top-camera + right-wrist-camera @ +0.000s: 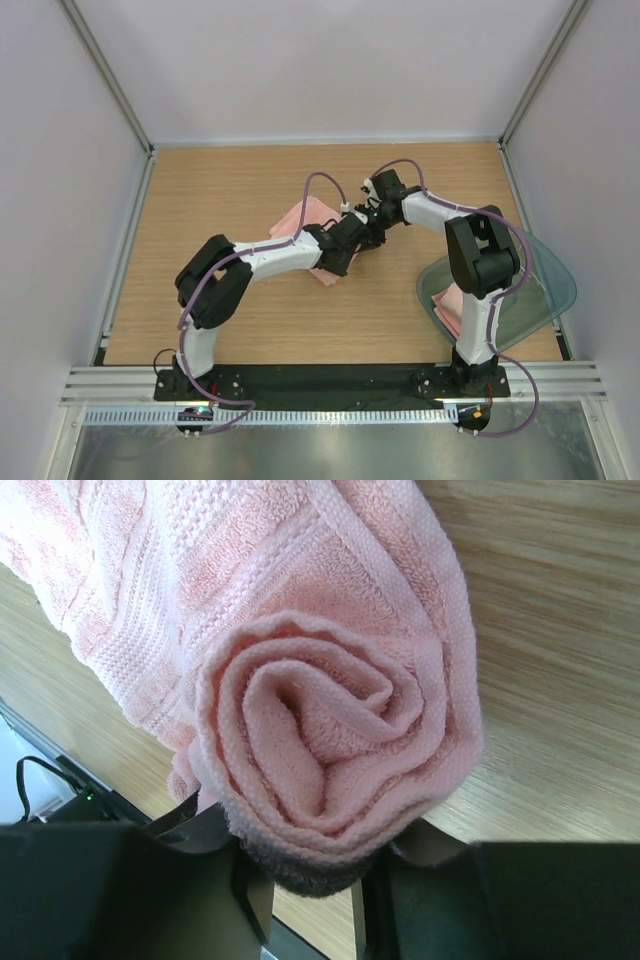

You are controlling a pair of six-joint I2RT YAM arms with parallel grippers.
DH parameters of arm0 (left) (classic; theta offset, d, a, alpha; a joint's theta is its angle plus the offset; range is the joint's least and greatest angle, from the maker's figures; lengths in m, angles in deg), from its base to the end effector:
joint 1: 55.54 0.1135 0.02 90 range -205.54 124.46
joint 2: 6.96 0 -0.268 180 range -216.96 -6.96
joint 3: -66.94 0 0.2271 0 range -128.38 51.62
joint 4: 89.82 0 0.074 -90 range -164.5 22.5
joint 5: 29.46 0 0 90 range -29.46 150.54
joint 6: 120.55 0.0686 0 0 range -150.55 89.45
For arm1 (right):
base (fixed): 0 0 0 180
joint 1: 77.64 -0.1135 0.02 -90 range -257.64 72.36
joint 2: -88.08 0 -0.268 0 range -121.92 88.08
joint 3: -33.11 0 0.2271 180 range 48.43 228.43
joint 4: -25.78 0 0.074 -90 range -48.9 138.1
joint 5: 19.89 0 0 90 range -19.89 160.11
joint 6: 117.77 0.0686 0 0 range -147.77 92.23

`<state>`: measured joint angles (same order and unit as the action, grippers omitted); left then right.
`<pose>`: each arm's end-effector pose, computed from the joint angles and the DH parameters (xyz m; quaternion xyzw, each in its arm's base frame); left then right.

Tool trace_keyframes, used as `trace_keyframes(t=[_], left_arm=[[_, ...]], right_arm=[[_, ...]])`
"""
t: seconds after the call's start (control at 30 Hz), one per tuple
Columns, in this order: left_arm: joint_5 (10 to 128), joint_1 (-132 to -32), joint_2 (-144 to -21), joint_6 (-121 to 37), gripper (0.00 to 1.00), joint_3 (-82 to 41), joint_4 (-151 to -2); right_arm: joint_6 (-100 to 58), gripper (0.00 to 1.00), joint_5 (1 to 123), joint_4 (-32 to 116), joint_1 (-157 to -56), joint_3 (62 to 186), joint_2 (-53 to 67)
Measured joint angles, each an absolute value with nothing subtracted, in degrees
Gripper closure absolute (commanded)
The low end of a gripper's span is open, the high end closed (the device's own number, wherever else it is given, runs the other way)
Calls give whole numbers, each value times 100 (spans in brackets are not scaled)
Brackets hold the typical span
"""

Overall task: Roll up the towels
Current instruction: Roll the towel

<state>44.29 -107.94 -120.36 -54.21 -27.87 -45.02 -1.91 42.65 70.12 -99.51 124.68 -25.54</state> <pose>0.2619 -0.3086 0.1620 0.2076 0.9413 -0.0320 0.2642 0.3519 0.1753 0.1502 -0.0154 0.9520 0.2929 0.0877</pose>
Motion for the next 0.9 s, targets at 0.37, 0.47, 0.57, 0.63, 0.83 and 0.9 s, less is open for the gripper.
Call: trace_keyframes(t=[0.37, 0.47, 0.57, 0.63, 0.83, 0.9], left_arm=[[5813, -10602, -11669, -6221, 82, -2465, -4583], [6112, -10602, -11660, -6466, 83, -2483, -4502], [6423, -10602, -11645, -6619, 83, -2485, -4487], [6637, -10602, -11612, -6684, 83, -2452, -4524], [7260, -10556, -11396, -6920, 83, -2133, -4832], [7496, -10495, -11332, -6984, 83, -1993, -5011]], right_arm=[[-438, 45, 4213, 7582, -9794, 12459, -2585], [-525, 42, 4278, 7851, -9761, 12463, -2585], [-580, 39, 4387, 8116, -9719, 12489, -2585], [-628, 37, 4466, 8330, -9684, 12537, -2585], [-702, 36, 4761, 8918, -9617, 12782, -2600], [-733, 35, 4906, 9084, -9614, 12900, -2635]])
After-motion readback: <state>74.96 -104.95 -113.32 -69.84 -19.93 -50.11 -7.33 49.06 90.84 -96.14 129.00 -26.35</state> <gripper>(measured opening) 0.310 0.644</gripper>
